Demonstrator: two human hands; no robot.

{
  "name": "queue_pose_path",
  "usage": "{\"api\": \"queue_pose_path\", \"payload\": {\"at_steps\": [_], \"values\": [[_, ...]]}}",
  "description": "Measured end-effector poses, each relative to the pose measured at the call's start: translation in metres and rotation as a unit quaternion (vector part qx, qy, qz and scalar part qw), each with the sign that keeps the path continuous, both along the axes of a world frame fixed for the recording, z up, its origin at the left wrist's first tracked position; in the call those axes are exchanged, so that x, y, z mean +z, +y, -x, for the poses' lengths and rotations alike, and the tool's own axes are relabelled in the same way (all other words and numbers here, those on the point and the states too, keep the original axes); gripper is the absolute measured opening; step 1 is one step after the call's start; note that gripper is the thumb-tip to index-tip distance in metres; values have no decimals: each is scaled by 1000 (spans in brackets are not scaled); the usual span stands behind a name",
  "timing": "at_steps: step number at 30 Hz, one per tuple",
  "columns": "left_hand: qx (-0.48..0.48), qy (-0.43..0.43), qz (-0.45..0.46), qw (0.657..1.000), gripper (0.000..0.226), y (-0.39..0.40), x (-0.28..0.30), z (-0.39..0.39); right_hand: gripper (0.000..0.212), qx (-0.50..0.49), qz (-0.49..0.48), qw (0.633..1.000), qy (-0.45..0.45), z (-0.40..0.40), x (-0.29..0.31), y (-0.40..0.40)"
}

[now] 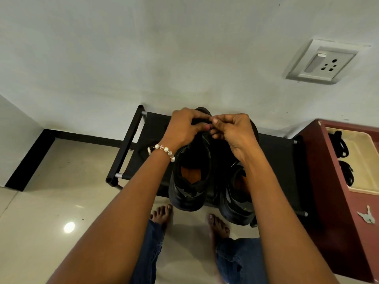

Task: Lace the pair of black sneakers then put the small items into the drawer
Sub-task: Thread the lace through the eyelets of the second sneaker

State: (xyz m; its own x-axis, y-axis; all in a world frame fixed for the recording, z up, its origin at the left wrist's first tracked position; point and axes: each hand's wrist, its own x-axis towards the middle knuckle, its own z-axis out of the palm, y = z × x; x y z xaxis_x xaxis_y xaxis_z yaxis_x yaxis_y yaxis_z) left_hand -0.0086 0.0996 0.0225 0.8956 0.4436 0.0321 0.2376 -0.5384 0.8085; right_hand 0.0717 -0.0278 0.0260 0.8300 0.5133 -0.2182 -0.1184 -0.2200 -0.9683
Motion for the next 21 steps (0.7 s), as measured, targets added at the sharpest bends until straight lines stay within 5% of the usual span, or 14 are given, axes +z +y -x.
{"api": "queue_pose_path", "payload": {"at_steps": [5, 16, 21], "values": [[60, -20, 36, 997, 18, 7, -4, 1, 2, -12, -27, 999, 29, 1, 1, -1], [37, -28, -6, 999, 9, 6, -7, 1, 22, -42, 37, 998, -6, 3, -7, 3], [31, 64, -66, 995, 10, 6, -18, -1, 50, 91, 195, 977, 8, 6, -3, -4]]}}
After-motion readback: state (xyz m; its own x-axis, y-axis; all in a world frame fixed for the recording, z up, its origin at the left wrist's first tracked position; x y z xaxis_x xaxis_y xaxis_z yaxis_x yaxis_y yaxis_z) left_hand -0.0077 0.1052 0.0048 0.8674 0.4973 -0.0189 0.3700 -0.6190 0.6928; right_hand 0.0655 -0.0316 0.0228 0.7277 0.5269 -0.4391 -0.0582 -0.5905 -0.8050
